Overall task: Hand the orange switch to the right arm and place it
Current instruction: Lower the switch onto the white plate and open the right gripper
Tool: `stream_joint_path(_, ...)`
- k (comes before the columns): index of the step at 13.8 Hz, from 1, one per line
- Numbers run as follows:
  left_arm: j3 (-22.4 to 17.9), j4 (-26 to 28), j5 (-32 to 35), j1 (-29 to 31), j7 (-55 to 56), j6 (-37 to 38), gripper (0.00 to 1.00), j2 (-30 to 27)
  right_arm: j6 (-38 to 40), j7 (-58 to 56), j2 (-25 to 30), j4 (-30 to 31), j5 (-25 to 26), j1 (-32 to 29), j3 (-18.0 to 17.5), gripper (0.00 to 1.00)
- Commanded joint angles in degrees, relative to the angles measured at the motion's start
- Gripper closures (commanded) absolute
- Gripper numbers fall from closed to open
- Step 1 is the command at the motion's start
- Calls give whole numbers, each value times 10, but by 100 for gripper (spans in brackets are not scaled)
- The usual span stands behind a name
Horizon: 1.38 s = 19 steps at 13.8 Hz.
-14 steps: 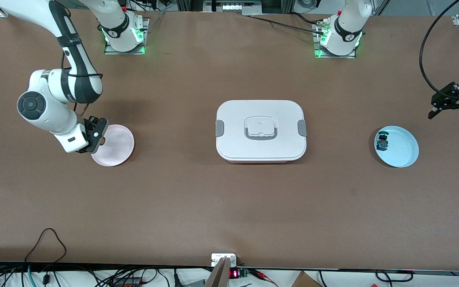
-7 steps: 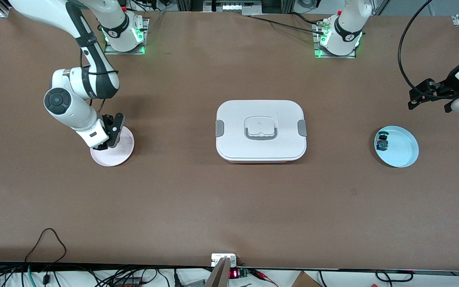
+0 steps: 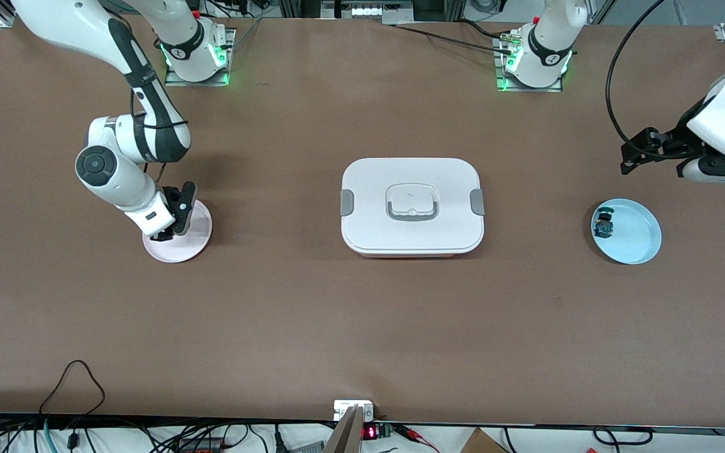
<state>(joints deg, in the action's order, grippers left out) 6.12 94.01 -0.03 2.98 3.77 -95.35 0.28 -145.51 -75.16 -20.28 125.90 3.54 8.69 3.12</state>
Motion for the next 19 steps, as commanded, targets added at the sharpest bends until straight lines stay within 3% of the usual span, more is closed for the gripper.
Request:
stream_joint_path(1, 0, -10, 8, 4, 38, 19, 0, 6, -19, -26, -3, 10, 9, -18, -2, 100)
stream_joint_path(7, 0, -30, 13, 9, 34, 17, 0, 21, -26, -29, -15, 15, 9, -19, -2, 95)
stream_joint_path(8, 3, -42, 14, 9, 35, 18, 0, 38, -26, -27, -16, 16, 9, -19, -2, 81)
stream_joint_path(10, 3, -57, 13, 9, 33, 18, 0, 44, -26, -21, -19, 16, 7, -19, -2, 37)
stream_joint_path(11, 2, -56, 13, 9, 34, 17, 0, 45, -24, -28, -18, 16, 8, -19, -2, 0)
stream_joint_path(16, 5, -59, 6, 10, 34, 16, 0, 49, -15, -23, 9, 10, 4, -19, -2, 0)
stream_joint_path(19, 6, -59, 8, 9, 33, 16, 0, 49, 37, -21, 39, -22, -3, -19, -2, 0)
